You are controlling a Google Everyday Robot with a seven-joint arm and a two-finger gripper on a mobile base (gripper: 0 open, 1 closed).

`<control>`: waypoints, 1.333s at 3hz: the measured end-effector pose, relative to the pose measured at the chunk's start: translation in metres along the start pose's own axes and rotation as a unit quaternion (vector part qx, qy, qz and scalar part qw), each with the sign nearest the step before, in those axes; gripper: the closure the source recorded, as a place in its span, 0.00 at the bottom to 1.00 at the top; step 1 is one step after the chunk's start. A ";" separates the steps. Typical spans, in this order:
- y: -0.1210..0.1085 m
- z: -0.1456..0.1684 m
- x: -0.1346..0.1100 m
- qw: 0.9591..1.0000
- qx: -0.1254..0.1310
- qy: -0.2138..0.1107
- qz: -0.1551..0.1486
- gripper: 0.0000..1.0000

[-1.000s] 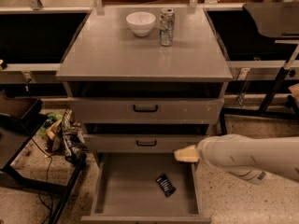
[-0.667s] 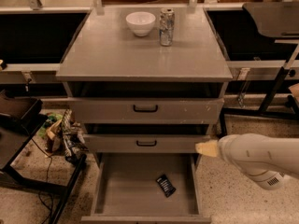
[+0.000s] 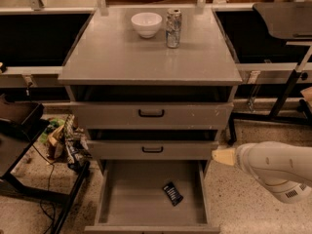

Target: Place rxbar blueberry into bottom drawer

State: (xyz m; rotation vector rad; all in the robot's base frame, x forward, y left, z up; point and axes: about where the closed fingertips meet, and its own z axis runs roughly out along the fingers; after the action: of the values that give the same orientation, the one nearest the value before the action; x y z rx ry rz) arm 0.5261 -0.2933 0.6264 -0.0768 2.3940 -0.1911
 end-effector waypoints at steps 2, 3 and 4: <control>-0.093 -0.037 -0.036 0.996 0.062 -0.066 -0.019 0.00; -0.141 -0.072 -0.076 0.990 0.080 -0.111 -0.029 0.00; -0.170 -0.103 -0.120 0.983 0.091 -0.150 -0.047 0.00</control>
Offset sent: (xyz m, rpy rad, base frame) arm -0.0340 -0.1202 0.2073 -0.1786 -0.2611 -0.0787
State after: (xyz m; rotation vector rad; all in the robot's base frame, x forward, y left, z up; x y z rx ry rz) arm 0.5457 -0.4366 0.8085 -0.1248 2.0642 -0.4126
